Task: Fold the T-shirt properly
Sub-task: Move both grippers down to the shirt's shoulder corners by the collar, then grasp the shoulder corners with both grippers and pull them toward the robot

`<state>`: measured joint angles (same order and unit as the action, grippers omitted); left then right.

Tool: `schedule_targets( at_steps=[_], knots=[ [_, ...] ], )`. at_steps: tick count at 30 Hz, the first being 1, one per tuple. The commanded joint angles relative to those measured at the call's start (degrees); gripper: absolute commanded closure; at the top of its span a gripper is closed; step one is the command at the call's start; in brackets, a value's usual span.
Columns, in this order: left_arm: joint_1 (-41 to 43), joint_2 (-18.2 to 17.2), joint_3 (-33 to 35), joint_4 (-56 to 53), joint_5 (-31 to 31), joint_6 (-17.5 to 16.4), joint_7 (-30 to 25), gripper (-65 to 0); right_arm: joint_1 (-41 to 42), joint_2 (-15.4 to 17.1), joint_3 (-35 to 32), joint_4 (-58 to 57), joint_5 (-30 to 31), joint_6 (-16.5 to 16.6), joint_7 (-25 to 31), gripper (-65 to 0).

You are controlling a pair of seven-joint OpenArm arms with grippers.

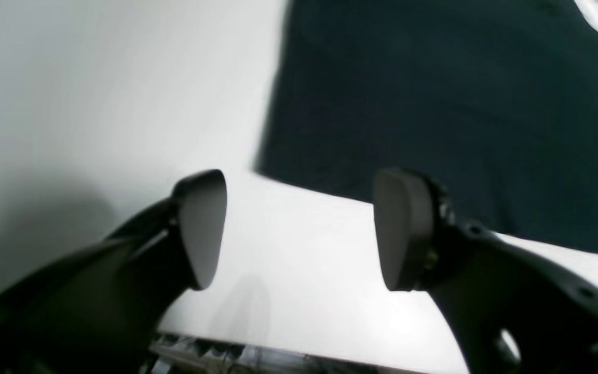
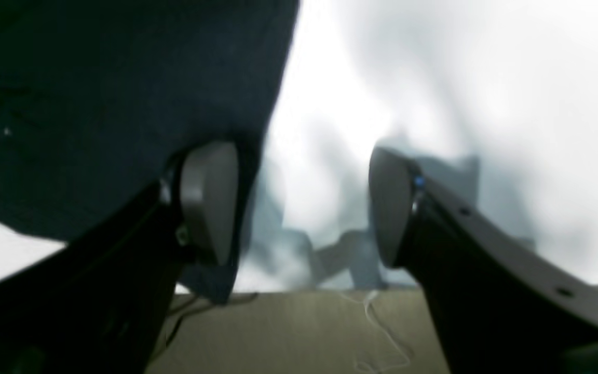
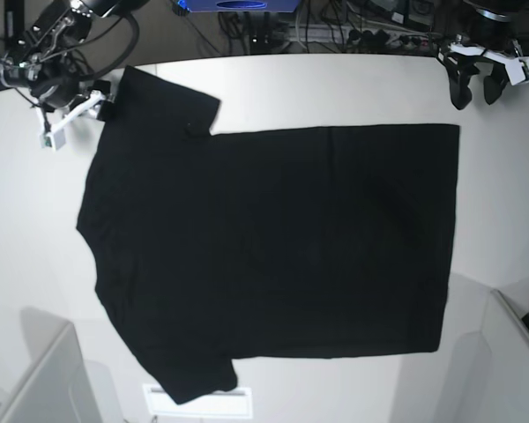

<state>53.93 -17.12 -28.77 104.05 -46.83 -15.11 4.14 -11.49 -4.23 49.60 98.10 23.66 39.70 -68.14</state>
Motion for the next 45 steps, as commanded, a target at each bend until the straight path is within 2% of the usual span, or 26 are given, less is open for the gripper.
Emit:
schedule_targets(
  at_steps=[1, 6, 10, 14, 16, 18, 22, 23, 31, 36, 45],
  knots=[
    [0.18, -0.24, -1.95, -0.01, -0.78, -0.4, 0.56, -41.1, 0.1, 0.23, 0.11, 0.66, 0.65, 0.3, 0.49, -36.8],
    [-4.66, 0.99, -9.16, -1.5, -0.78, -0.49, 11.2, -41.1, -2.27, -0.03, -6.57, 0.66, 0.82, 0.3, 1.11, -36.8],
    [-8.61, 2.49, -12.85, -1.76, -0.51, -0.49, 16.03, -41.1, -2.36, -0.74, -7.19, 0.58, 0.82, 0.3, 1.11, -36.8],
    [-12.31, 2.58, -12.85, -3.79, -0.6, -0.58, 19.73, -41.1, -2.36, -1.09, -7.1, 0.58, 0.74, 0.3, 1.11, -36.6],
    [-14.24, 2.75, -12.85, -5.1, -0.6, -0.58, 21.22, -41.1, -2.36, -1.09, -7.19, 0.58, 0.56, 0.3, 1.11, -34.5],
    [-15.91, 2.75, -12.85, -6.6, -0.51, -0.58, 22.63, -41.1, -2.62, -1.18, -7.27, 0.22, 0.56, 0.3, 1.02, -26.0],
    [-19.34, 2.84, -12.76, -8.8, -0.51, -0.58, 25.62, -41.1, -2.27, -0.83, -7.27, -3.47, 0.56, 0.3, 0.84, -1.2],
    [-20.48, 2.84, -12.76, -9.59, -0.51, -0.58, 26.58, -41.1, -2.27, -0.83, -7.27, -4.43, 0.56, 0.3, 0.93, 0.0],
    [-26.99, 2.84, -11.88, -14.69, -0.42, -0.58, 31.86, -41.1, -2.36, -0.74, -7.36, -6.1, 0.47, 0.3, 1.02, 0.0],
    [-28.31, 2.49, -6.52, -16.27, -0.42, -0.49, 31.68, -41.1, -2.36, -0.74, -7.36, -5.75, 0.47, 0.3, 1.02, 0.0],
    [-30.33, 2.75, -1.25, -20.23, -0.42, -0.49, 31.68, -41.0, -2.62, -0.74, -7.27, -5.75, 0.47, 0.3, 1.02, 0.0]
  ],
)
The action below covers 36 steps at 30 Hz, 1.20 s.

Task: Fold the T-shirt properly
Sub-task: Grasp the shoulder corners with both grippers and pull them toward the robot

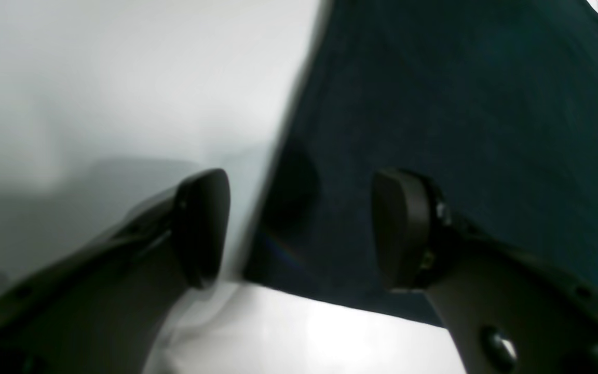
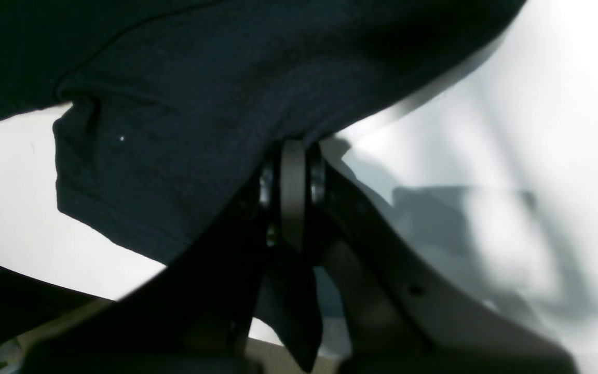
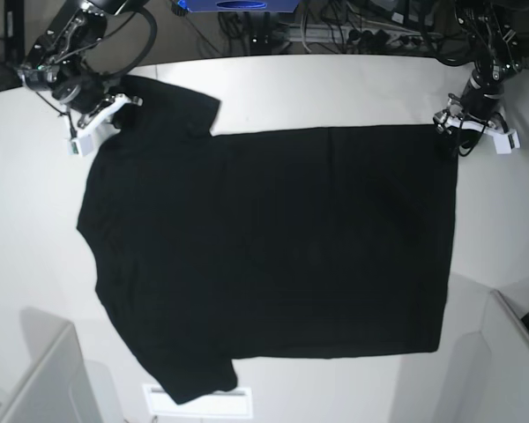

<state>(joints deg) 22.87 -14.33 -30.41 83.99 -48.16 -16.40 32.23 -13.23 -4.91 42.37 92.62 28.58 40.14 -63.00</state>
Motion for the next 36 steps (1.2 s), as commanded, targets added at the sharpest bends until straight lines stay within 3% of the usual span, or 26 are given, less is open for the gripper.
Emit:
schedule_targets(
  at_steps=[1, 4, 10, 21, 36],
  knots=[
    [0.73, 0.04, 0.83, -0.16, 0.91, 0.8, 3.6, -40.8, -0.88, -0.06, -0.04, -0.27, -4.45, -0.14, -4.12, 0.0],
    [0.2, 0.13, 1.36, -0.42, 0.82, 0.89, 3.6, -36.5, -0.88, -0.06, -0.04, -0.27, -4.45, -0.14, -4.12, 0.0],
    [0.12, -0.13, 0.83, 0.28, 0.91, 0.89, 3.68, -0.3, -0.88, 0.73, 0.31, -0.27, -4.45, -0.14, -4.03, 0.0],
    [1.35, -0.49, 0.74, 0.37, 0.91, 0.89, 3.95, 0.0, -3.07, 0.64, 0.58, 3.6, -4.36, -0.14, -4.03, 0.0],
    [12.69, -1.28, 0.74, 13.64, 1.0, 0.98, 3.95, 0.0, -12.04, 0.47, 0.58, 15.21, -4.09, -0.14, -4.12, 0.0]
  ],
)
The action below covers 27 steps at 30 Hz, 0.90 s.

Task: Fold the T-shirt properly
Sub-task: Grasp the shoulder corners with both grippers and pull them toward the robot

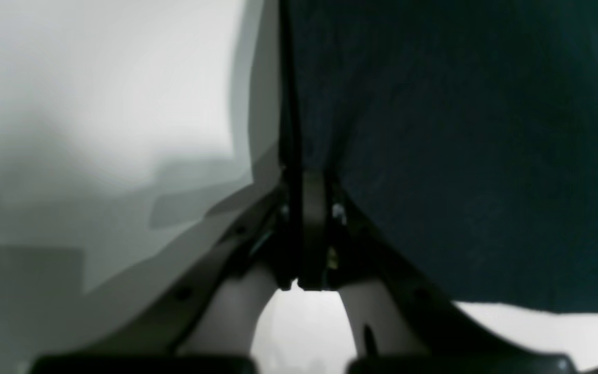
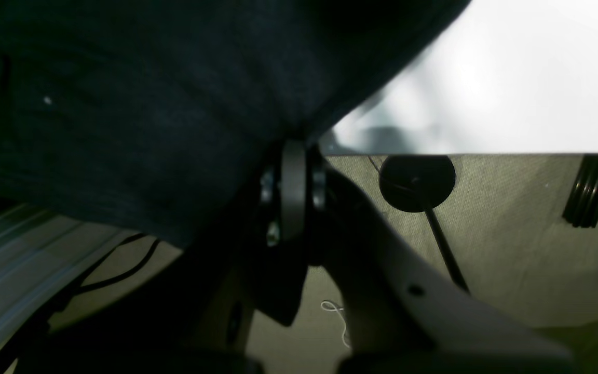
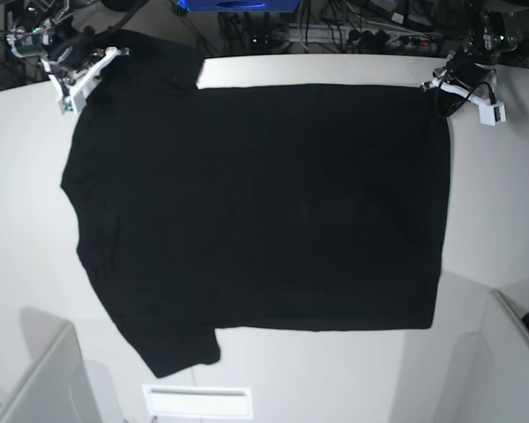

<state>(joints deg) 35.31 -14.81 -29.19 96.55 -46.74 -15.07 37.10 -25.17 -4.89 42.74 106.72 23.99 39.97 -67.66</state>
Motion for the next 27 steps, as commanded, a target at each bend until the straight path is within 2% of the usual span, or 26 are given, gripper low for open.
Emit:
schedule_targets(
  at_steps=[1, 12, 16, 19, 22, 27],
  knots=[
    [0.78, -0.8, -0.48, 1.69, -0.42, -0.36, -0.93, 0.0, -0.11, 0.45, 0.2, 1.37, 0.5, 0.03, 0.54, 0.0],
    [0.87, -0.62, -0.48, 9.42, -0.86, -0.27, -0.22, 0.0, 2.27, 0.8, 0.12, 7.96, 0.5, 0.03, -0.08, 0.0],
    [-2.12, -0.27, -2.24, 10.22, -0.69, -0.27, 5.58, 0.0, 4.55, 1.06, 0.03, 8.05, 0.41, 0.03, -1.4, 0.0],
    [-5.46, 0.96, -6.02, 10.57, -0.51, -0.27, 10.85, 0.0, 7.1, 1.24, 0.03, 8.05, 0.14, 0.03, -2.72, 0.0],
    [-8.63, 1.67, -9.18, 10.74, -0.51, -0.27, 15.51, 0.0, 10.09, 2.99, -0.32, 7.7, 0.14, 0.03, -4.12, 0.0],
    [-12.23, 1.67, -9.89, 10.57, -0.51, -0.27, 18.94, 0.0, 15.37, 4.75, -0.32, 7.61, 0.06, -0.71, -6.32, 0.0]
  ],
)
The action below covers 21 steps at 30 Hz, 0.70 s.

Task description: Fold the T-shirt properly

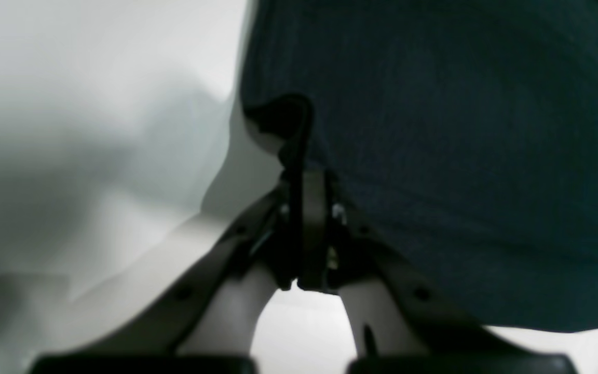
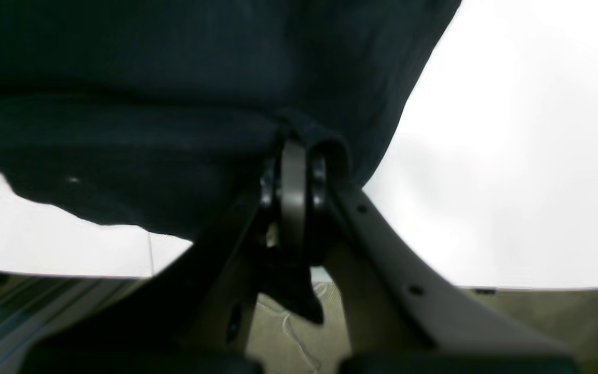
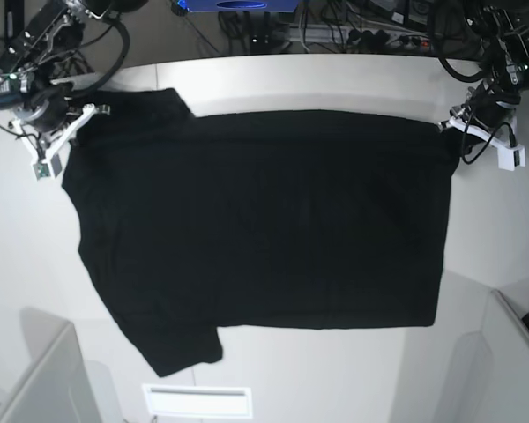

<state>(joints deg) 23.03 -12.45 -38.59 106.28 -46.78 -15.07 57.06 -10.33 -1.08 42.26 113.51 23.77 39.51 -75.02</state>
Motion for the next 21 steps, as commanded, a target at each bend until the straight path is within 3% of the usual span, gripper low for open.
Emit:
schedule_targets(
  at_steps=[1, 8, 12, 17, 21],
  knots=[
    [-0.3, -0.7, -0.49, 0.67, -0.47, -0.27, -1.01, 0.0, 1.49, 1.13, 0.07, 0.29, 0.27, -1.4, 0.78, 0.0],
    [-2.15, -0.78, -0.84, 0.31, -0.38, -0.18, -1.01, 0.0, 6.94, 1.21, -0.02, -4.99, 0.27, -3.07, 0.78, 0.0],
    [-3.64, -0.87, -0.75, -1.53, -0.38, 3.95, -1.01, 0.0, 9.4, 2.44, -1.51, -9.82, 0.27, -3.07, 1.31, 0.0],
    [-4.26, -0.78, -0.49, -2.32, -0.38, 4.74, -1.1, 0.0, 11.16, 4.11, -5.12, -12.99, 0.27, -3.42, 3.07, 0.0],
    [-6.1, -0.78, -0.4, -3.2, -0.38, 4.83, -1.01, 0.0, 12.92, 4.2, -5.56, -14.57, 0.27, -7.2, 4.91, 0.0]
  ],
)
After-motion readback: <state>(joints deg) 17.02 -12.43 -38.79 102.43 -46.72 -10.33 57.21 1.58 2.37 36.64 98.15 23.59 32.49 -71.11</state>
